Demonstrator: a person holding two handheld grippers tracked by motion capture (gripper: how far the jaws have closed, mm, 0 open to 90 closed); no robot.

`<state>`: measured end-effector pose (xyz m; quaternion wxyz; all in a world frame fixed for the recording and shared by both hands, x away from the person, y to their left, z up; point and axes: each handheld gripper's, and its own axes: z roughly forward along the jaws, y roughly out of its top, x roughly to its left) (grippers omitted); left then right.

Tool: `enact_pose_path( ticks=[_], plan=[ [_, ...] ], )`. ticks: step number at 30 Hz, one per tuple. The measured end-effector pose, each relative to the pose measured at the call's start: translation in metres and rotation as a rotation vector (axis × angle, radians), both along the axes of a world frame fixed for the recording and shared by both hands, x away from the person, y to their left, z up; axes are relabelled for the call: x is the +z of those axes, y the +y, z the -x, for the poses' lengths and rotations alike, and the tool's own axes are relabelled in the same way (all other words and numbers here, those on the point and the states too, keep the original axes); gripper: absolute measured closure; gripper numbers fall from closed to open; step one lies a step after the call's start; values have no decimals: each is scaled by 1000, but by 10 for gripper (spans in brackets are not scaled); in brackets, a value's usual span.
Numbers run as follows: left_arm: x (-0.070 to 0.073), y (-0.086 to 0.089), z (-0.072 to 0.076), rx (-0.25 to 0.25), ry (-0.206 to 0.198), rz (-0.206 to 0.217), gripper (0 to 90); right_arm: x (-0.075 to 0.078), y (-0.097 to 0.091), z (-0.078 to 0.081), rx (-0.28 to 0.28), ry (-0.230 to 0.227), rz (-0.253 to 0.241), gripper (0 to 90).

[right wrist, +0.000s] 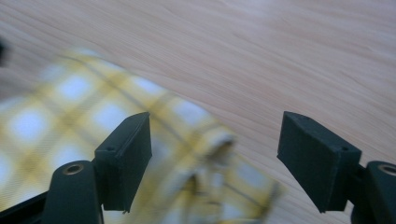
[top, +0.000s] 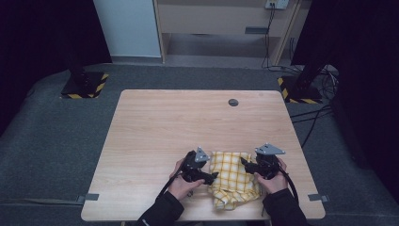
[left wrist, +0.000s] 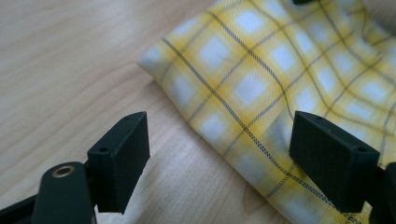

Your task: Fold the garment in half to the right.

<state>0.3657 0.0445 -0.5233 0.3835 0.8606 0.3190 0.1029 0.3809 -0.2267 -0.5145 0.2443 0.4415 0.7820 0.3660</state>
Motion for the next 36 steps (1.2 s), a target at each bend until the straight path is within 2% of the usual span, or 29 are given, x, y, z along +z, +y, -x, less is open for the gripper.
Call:
enact_pose_path(
  ticks=[1, 3, 8, 11, 13, 15, 18, 20, 22, 26, 30, 32, 34, 36],
  plan=[
    [-3, -1, 1, -6, 6, -3, 190, -4, -2, -3, -23, 11, 15, 253],
    [-7, -4, 2, -13, 8, -13, 188, -12, -8, -6, -44, 41, 11, 252],
    [-11, -5, 5, -11, -10, -6, 189, -21, -15, -11, -47, 79, -2, 249],
    [-8, -3, 8, -15, -20, 1, 189, -18, -13, -9, -43, 65, 9, 253],
    [-4, -1, 11, -22, -15, 23, 189, -10, -15, -6, -45, 46, -30, 265],
    [-2, -1, 14, -33, -8, 40, 189, -6, -15, -5, -62, 17, -29, 266],
    [-6, -3, 17, -40, -19, 9, 189, -12, -13, -9, -73, 36, 22, 254],
    [-12, -4, 16, -40, -4, 12, 195, -19, -12, -12, -82, 50, 38, 250],
    [-14, -3, 15, -41, -2, 28, 192, -19, -13, -13, -81, 52, 33, 250],
    [-12, -2, 16, -37, -9, 25, 192, -17, -13, -13, -84, 57, 22, 253],
    [-7, 0, 17, -38, -23, 39, 191, -7, -17, -9, -94, 14, -10, 255],
    [-7, 1, 17, -40, -23, 39, 191, -8, -18, -11, -108, 17, 18, 248],
    [-11, 1, 17, -38, -17, 25, 190, -15, -18, -13, -117, 33, 32, 247],
    [-13, 0, 16, -35, -14, 25, 190, -20, -18, -15, -112, 29, 28, 247]
  ],
)
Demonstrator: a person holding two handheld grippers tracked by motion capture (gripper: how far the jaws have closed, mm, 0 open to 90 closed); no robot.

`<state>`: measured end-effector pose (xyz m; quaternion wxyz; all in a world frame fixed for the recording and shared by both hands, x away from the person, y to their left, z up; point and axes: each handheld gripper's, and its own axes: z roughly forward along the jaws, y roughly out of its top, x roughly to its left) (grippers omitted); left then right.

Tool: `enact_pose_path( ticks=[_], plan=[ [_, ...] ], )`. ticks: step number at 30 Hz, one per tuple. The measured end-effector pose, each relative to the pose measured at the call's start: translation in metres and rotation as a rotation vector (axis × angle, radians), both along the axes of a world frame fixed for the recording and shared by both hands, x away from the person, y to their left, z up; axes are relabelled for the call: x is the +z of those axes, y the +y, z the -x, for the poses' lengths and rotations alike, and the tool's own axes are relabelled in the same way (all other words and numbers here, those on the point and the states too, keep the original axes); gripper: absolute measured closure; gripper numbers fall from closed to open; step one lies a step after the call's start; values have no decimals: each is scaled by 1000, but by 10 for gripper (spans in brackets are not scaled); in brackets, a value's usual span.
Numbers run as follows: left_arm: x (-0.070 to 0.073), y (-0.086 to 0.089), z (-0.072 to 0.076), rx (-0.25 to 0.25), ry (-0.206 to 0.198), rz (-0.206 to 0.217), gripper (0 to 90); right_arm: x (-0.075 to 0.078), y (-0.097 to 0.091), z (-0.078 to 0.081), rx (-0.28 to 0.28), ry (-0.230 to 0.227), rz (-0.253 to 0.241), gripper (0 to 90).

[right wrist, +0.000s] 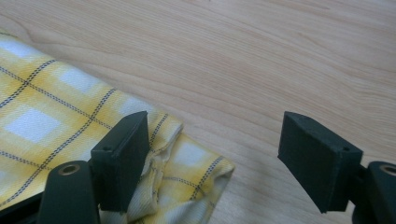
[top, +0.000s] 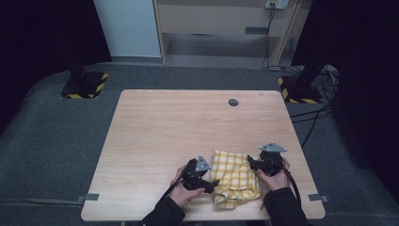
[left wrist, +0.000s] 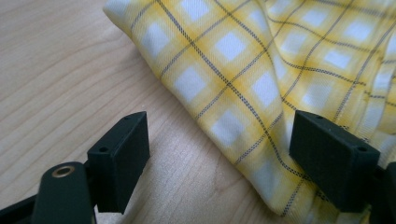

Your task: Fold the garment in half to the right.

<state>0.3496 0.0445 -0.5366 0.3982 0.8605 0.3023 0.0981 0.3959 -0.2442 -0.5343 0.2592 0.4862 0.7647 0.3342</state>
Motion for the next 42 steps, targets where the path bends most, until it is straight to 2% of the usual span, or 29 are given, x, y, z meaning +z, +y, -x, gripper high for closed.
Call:
enact_pose_path(
  ticks=[3, 6, 8, 11, 13, 17, 20, 22, 24, 29, 35, 42],
  plan=[
    [0, 1, -1, 2, 5, 2, 184, 0, 0, -1, 0, -1, 2, 241],
    [1, 1, 0, 0, -6, 6, 184, 3, -1, 0, 5, 0, -17, 239],
    [4, 3, 0, 3, -8, 17, 184, 11, -3, 3, 25, -27, -48, 236],
    [7, 6, -1, 13, -15, 25, 181, 24, -5, 6, 53, -40, -62, 199],
    [10, 10, -2, 31, -22, 36, 180, 33, -6, 10, 72, -67, -88, 197],
    [16, 20, -5, 76, -28, 75, 173, 50, -4, 16, 125, -82, -119, 177],
    [22, 31, -7, 116, -50, 122, 171, 56, -2, 20, 149, -78, -147, 154],
    [24, 35, -8, 128, -51, 137, 171, 60, 2, 22, 166, -76, -152, 135],
    [26, 40, -9, 145, -52, 139, 172, 62, 4, 24, 176, -79, -158, 127],
    [31, 52, -11, 191, -92, 117, 163, 67, 8, 28, 189, -68, -175, 106],
    [37, 66, -11, 223, -111, 121, 158, 71, 8, 32, 186, -43, -183, 95],
    [41, 76, -7, 254, -120, 109, 156, 72, 9, 37, 191, -17, -144, 69]
  ],
)
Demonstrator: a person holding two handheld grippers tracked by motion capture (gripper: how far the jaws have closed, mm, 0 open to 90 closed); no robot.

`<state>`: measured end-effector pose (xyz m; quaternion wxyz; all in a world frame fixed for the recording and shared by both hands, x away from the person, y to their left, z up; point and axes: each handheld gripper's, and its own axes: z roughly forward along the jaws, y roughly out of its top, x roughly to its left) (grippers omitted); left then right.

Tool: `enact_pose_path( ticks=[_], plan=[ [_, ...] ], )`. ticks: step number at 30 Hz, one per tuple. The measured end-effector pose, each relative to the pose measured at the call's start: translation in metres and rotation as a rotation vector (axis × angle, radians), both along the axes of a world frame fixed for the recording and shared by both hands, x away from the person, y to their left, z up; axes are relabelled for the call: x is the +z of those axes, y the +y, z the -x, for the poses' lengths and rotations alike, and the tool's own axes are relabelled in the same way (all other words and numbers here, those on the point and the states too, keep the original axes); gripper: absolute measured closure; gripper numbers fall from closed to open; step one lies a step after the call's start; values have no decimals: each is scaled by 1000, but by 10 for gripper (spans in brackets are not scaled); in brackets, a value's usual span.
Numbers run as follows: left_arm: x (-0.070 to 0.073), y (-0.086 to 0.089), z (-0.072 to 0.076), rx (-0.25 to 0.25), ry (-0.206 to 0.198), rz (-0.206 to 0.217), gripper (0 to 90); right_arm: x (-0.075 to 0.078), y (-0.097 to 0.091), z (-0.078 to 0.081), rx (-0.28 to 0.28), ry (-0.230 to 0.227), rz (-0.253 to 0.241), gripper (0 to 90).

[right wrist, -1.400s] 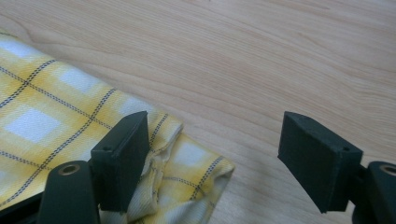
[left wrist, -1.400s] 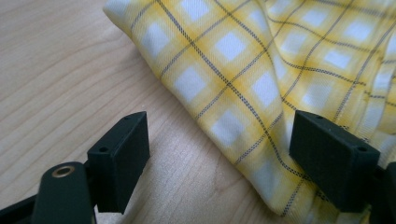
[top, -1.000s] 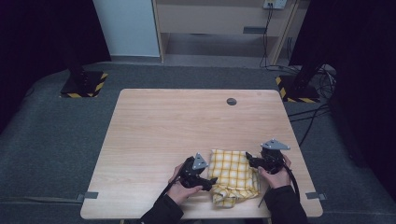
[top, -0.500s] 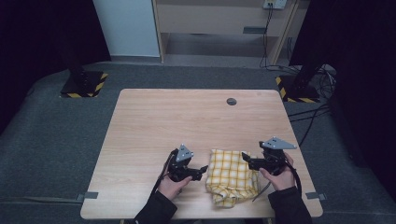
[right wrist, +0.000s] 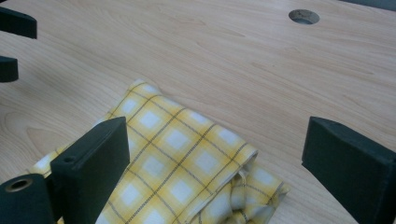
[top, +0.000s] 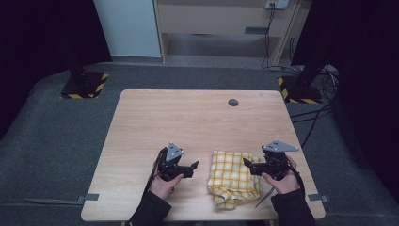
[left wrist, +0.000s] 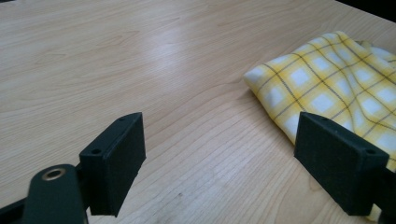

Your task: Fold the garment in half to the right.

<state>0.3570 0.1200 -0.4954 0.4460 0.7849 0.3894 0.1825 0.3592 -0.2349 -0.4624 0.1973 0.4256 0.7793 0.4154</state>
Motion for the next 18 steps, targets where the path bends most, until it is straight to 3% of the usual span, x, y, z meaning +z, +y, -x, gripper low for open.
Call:
enact_pose_path(
  ticks=[8, 18],
  plan=[
    [2, 12, 1, 52, 15, -5, 151, -3, 2, 4, -19, -4, 25, 39],
    [4, 22, 4, 82, 20, -14, 136, -2, 5, 12, 12, 10, 24, 31]
  ],
)
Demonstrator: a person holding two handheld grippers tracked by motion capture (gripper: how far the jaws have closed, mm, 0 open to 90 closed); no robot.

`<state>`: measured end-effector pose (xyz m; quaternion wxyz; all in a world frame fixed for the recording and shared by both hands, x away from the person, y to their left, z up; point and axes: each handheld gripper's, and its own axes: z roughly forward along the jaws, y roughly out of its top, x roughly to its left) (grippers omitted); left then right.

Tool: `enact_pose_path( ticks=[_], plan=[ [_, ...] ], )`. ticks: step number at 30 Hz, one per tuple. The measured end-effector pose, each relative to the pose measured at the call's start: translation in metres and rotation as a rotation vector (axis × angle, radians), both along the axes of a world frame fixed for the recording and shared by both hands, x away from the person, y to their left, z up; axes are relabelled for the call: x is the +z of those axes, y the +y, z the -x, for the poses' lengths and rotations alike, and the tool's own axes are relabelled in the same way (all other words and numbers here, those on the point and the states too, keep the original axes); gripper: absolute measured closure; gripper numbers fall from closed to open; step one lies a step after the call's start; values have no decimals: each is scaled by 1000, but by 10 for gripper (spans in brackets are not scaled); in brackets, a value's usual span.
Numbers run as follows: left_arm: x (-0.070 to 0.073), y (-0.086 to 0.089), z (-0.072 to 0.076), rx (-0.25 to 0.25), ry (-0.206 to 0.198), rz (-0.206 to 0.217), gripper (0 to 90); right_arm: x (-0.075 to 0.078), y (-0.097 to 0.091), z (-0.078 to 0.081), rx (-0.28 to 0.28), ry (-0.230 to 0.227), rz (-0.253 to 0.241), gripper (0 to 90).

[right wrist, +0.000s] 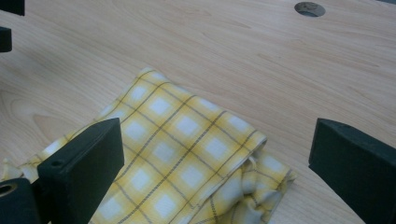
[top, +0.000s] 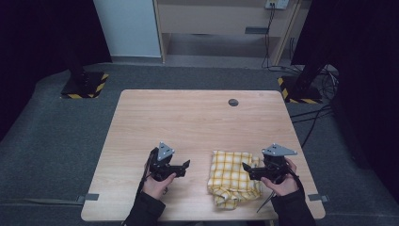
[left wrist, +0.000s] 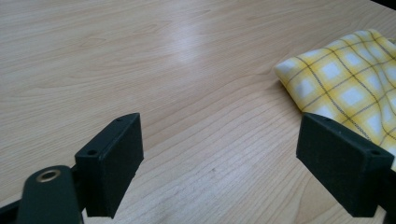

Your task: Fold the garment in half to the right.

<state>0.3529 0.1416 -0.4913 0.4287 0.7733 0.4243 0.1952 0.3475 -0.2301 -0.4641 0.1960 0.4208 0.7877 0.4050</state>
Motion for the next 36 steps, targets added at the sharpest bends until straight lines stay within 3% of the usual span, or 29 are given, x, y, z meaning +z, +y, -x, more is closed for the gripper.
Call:
enact_pose_path(
  ticks=[10, 20, 36],
  plan=[
    [-3, 6, 4, 20, 35, -1, 111, -1, 7, 6, 46, 47, 33, 27],
    [-8, 15, 8, 45, 48, -28, 96, -8, 17, 10, 110, 103, 117, 21],
    [-16, 36, 17, 92, 74, -40, 73, -24, 24, 22, 184, 165, 209, 33]
  ],
)
